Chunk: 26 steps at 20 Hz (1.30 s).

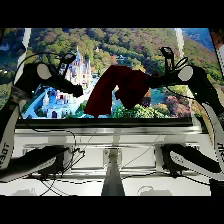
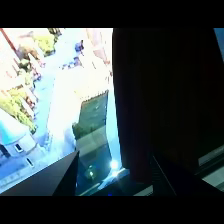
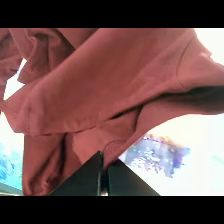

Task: Fold the clothes and pants, and hang the long-sleeved shirts on hangers.

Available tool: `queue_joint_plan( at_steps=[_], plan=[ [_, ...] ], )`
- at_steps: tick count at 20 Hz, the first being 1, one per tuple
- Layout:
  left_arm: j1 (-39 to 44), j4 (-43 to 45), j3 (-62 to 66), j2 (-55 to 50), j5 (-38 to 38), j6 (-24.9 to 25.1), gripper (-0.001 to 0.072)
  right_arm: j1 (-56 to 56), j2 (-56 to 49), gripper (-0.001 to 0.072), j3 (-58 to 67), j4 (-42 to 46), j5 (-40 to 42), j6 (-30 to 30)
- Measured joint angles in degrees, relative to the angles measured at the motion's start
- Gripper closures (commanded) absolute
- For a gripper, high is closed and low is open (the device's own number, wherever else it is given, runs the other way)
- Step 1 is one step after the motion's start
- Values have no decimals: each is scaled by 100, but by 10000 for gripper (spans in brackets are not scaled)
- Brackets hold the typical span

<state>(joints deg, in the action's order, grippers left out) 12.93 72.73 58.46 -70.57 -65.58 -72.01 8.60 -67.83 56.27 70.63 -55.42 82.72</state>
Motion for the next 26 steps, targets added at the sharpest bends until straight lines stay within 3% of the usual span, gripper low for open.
queue_joint_plan(
  at_steps=[1,3,4,5,7,8,16,26],
  plan=[
    [-70,-70,-101,-90,76,7,264,0,2,695,7,46,-35,-7],
    [-308,-184,-221,-232,160,46,446,0,7,695,15,105,-66,-24],
    [-474,-238,-260,-286,168,57,451,0,9,695,15,125,-72,-26],
    [-673,-328,-297,-339,142,103,449,0,13,695,15,140,-87,-31],
    [-1054,-673,-389,-439,-125,356,305,0,13,694,15,157,-92,-39],
    [-1235,-927,-472,-496,-334,522,281,0,13,695,15,162,-83,-39],
    [-1576,-3032,-1746,-850,-885,1648,283,0,13,695,15,184,-44,-42],
    [-1893,-3237,-2127,-944,-577,2170,283,0,13,695,15,184,-55,-42]
  ],
)
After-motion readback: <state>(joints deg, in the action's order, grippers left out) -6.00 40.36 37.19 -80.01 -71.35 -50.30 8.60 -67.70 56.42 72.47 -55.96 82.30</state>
